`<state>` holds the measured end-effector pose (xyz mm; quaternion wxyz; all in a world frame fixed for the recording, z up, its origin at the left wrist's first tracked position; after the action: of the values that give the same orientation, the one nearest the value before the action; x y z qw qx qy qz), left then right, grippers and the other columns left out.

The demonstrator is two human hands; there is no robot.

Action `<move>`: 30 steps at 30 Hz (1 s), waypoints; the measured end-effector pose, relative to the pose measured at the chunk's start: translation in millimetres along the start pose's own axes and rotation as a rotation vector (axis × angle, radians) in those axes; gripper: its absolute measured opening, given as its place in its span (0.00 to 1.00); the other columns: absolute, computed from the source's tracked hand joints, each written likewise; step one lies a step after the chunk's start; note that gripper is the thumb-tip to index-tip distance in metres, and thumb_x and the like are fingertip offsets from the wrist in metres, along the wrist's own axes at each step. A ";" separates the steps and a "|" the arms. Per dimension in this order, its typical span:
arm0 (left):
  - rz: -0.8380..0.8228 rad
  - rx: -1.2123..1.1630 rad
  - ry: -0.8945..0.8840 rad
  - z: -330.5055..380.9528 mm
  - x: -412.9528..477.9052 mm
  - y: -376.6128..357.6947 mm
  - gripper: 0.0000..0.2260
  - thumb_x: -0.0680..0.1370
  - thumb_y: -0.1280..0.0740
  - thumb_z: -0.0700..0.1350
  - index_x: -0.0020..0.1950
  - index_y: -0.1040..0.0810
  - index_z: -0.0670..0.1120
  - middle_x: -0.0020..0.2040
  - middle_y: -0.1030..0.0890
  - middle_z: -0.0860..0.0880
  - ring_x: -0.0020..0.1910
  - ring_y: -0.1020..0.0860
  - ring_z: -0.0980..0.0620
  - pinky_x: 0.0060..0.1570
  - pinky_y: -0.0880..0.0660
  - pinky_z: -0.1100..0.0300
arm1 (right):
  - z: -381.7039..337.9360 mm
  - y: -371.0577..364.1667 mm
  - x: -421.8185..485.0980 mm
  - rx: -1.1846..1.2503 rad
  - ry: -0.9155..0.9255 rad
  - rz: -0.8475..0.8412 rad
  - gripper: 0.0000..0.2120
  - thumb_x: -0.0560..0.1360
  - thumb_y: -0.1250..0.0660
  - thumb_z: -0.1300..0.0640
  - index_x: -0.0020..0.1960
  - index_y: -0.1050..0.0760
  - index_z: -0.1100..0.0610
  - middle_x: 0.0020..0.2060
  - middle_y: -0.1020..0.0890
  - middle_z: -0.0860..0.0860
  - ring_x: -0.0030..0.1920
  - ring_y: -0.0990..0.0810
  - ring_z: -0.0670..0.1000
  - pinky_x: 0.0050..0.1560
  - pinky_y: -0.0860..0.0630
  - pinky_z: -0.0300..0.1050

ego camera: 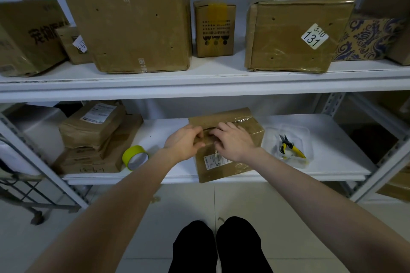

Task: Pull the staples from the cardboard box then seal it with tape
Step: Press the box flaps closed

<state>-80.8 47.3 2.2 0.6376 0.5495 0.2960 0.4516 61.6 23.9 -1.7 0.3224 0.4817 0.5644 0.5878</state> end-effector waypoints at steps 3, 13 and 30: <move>-0.028 0.003 -0.024 1.0 1.6 -1.9 0.12 0.77 0.35 0.52 0.60 0.26 0.53 0.60 0.26 0.51 0.54 0.25 0.49 0.54 0.23 0.52 | -0.4 0.7 1.2 0.022 0.021 -0.004 0.19 0.77 0.42 0.51 0.67 0.29 0.53 0.59 0.27 0.50 0.61 0.31 0.53 0.58 0.32 0.49; -0.144 0.028 -0.035 5.2 12.5 1.7 0.12 0.77 0.33 0.51 0.59 0.26 0.51 0.58 0.27 0.50 0.53 0.26 0.49 0.54 0.23 0.51 | 2.5 2.8 1.1 0.020 0.059 -0.080 0.19 0.78 0.43 0.49 0.66 0.29 0.54 0.56 0.27 0.51 0.57 0.30 0.53 0.54 0.28 0.49; -0.128 0.127 -0.065 8.9 8.4 4.9 0.14 0.77 0.35 0.52 0.61 0.28 0.52 0.59 0.26 0.50 0.54 0.25 0.49 0.52 0.22 0.51 | -4.3 9.4 -14.8 0.075 0.009 0.011 0.15 0.74 0.38 0.57 0.60 0.25 0.54 0.54 0.26 0.51 0.58 0.27 0.53 0.54 0.30 0.47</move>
<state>-70.7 51.0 10.0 0.6382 0.5832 0.3375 0.3723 64.1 7.3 4.9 0.2981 0.4940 0.5848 0.5702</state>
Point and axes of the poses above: each hand's wrist, its own x-axis towards the middle knuckle, its own y-axis out of the back of the hand, z = x × y, the point moved 5 cm from there along x, towards the middle knuckle
